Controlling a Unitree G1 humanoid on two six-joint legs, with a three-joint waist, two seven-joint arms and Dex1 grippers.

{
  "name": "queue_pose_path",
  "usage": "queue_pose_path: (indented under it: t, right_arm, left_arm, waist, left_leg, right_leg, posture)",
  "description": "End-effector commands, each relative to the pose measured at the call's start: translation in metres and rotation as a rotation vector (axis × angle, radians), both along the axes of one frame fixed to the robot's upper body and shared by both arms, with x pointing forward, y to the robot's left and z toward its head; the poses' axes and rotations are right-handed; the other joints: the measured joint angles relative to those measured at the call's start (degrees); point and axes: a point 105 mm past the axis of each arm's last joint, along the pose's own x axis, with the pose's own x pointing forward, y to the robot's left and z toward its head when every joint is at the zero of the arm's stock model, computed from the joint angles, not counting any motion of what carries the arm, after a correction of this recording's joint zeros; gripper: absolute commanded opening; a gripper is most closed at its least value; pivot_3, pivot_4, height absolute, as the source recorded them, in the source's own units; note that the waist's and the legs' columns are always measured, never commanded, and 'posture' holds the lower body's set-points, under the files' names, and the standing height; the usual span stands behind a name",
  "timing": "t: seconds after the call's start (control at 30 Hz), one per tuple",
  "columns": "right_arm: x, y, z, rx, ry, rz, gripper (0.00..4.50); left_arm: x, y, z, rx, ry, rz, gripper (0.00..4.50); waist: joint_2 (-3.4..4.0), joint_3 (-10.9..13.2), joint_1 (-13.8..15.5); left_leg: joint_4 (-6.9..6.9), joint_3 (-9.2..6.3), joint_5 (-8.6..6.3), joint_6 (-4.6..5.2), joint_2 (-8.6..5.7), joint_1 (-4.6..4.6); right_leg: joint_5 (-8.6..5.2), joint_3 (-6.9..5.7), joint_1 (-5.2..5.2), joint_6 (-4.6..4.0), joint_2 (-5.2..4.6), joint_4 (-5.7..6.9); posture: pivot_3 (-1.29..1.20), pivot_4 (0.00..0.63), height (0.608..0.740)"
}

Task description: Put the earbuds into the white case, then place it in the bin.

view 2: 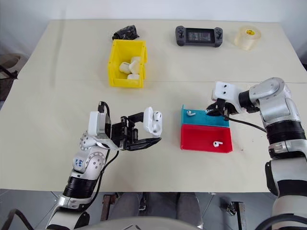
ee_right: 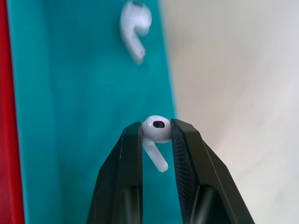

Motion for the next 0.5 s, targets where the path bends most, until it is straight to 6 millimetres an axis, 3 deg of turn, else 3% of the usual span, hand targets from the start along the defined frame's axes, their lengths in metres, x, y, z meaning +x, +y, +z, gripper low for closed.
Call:
queue_pose_path:
  t: [0.03,0.23,0.4,0.5]
  right_arm:
    - [-0.013,0.011,0.058,0.257,-0.130,0.025,0.49]
    - [-0.062,0.040,0.094,0.707,-0.111,0.076,0.49]
    - [-0.101,0.073,0.106,1.117,-0.055,0.086,0.49]
    - [-0.113,0.088,0.109,1.291,-0.025,0.062,0.49]
  left_arm:
    - [0.007,0.004,0.009,-0.035,-0.021,0.028,2.74]
    - [0.022,0.003,0.017,-0.076,0.000,0.057,2.74]
    - [0.026,-0.005,0.020,-0.087,0.003,0.037,2.74]
    - [0.026,-0.009,0.019,-0.083,0.005,0.016,2.74]
  waist:
    - [0.00,0.00,0.20]
    - [-0.02,0.00,0.42]
    - [-0.02,0.00,0.15]
    - [-0.02,0.01,0.07]
  left_leg:
    - [0.00,-0.02,0.00,0.00,0.00,0.00]
    - [0.01,-0.15,-0.01,0.00,0.00,-0.03]
    - [0.02,-0.14,0.00,-0.01,0.02,-0.01]
    - [-0.01,-0.07,0.00,-0.02,0.01,0.01]
  right_leg:
    - [0.00,-0.01,0.00,0.00,0.00,0.00]
    - [0.01,-0.13,0.07,0.01,-0.02,-0.02]
    - [0.02,-0.10,0.03,0.00,-0.02,0.13]
    - [0.01,-0.02,-0.06,0.00,0.00,0.24]
  posture:
    - [0.00,0.150,0.740]
    - [0.00,0.150,0.740]
    - [0.00,0.150,0.740]
    - [0.00,0.150,0.740]
